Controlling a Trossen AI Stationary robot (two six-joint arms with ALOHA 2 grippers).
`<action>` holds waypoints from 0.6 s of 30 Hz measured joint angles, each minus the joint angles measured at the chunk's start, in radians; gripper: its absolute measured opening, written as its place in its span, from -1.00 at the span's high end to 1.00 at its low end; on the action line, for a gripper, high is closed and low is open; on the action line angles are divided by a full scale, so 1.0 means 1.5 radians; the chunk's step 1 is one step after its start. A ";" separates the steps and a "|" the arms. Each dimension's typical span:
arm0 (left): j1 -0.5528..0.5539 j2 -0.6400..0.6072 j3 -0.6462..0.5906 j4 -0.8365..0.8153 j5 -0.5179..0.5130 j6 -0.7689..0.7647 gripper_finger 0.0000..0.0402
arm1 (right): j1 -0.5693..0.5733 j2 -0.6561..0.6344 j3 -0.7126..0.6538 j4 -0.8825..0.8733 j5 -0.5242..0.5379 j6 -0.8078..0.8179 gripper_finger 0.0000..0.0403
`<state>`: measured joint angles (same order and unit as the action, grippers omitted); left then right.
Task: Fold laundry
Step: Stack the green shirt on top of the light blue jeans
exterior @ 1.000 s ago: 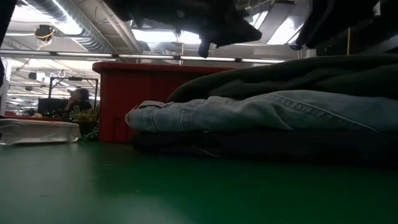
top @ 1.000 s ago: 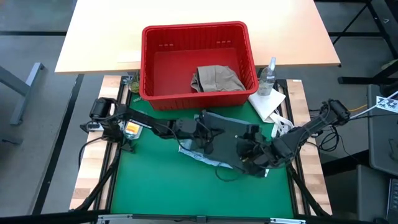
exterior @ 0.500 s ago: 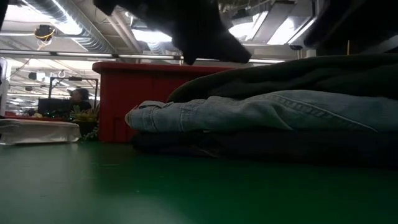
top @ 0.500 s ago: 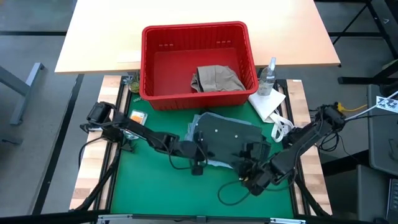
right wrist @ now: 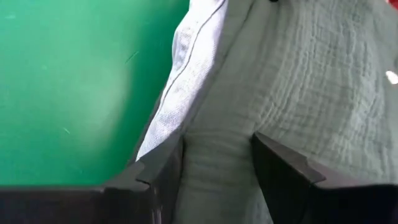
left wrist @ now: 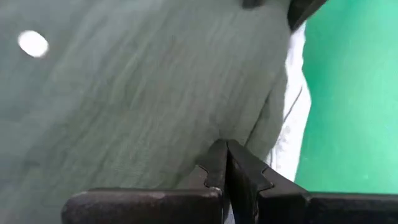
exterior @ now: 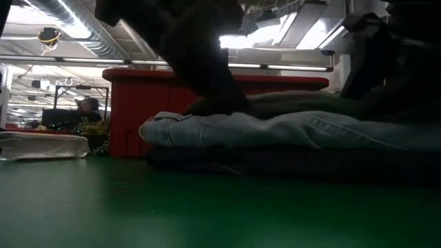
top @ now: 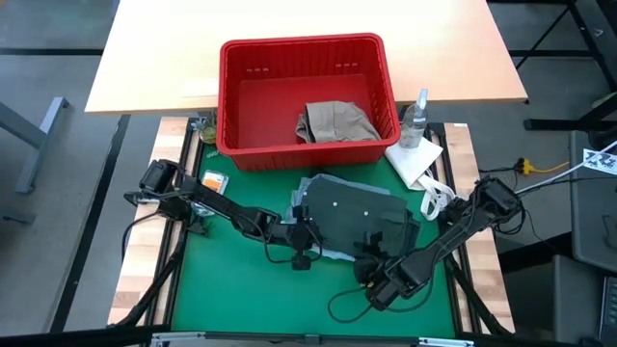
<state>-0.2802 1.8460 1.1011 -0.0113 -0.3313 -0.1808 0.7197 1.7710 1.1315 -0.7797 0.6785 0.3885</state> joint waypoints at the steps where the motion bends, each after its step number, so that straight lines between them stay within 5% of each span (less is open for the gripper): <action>1: 0.000 0.008 0.000 0.000 0.000 0.000 0.98 | 0.000 0.005 0.000 0.001 0.000 0.000 0.03; 18: -0.003 -0.004 0.000 0.000 0.007 0.003 0.98 | 0.000 0.002 0.001 -0.021 -0.013 -0.003 0.03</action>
<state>-0.2849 1.8406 1.1015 -0.0110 -0.3213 -0.1761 0.7197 1.7734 1.1328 -0.8118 0.6583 0.3847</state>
